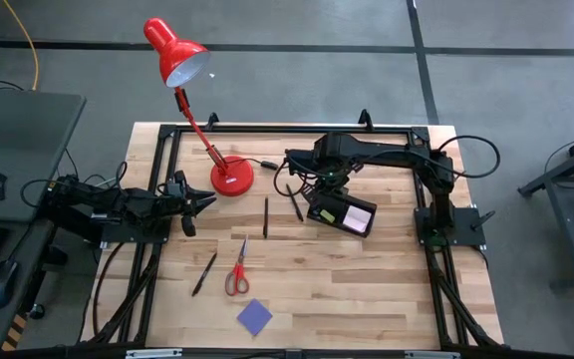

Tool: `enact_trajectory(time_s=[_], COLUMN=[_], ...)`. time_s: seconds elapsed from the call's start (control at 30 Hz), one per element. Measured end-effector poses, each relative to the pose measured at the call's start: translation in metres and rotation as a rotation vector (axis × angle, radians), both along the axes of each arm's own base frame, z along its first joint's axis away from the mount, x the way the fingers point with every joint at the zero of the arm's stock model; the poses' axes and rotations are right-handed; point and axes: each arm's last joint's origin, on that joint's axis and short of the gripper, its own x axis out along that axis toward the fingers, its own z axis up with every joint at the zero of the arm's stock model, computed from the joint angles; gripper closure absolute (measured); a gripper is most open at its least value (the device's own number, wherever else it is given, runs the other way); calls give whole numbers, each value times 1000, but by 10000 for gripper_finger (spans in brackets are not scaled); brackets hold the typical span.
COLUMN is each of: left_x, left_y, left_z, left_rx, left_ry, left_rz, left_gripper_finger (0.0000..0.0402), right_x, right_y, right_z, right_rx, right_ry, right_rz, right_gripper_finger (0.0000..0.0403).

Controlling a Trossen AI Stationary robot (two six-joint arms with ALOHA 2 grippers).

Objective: Pick and place office supplies into organizer
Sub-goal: Put the black pen into the desk organizer, then put the red scissors into the desk organizer

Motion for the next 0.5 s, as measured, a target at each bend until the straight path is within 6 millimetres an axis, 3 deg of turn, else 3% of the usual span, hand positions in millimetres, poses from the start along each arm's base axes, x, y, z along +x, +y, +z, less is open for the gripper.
enact_trajectory(time_s=[0.5], left_x=[0], left_y=[0], left_z=[0], left_rx=[0], left_ry=[1], left_rz=[0], left_gripper_finger=[339], right_x=[0], right_y=[-2], right_z=[0], right_rx=[-85], right_ry=[16], right_rz=[31], right_gripper_finger=[236])
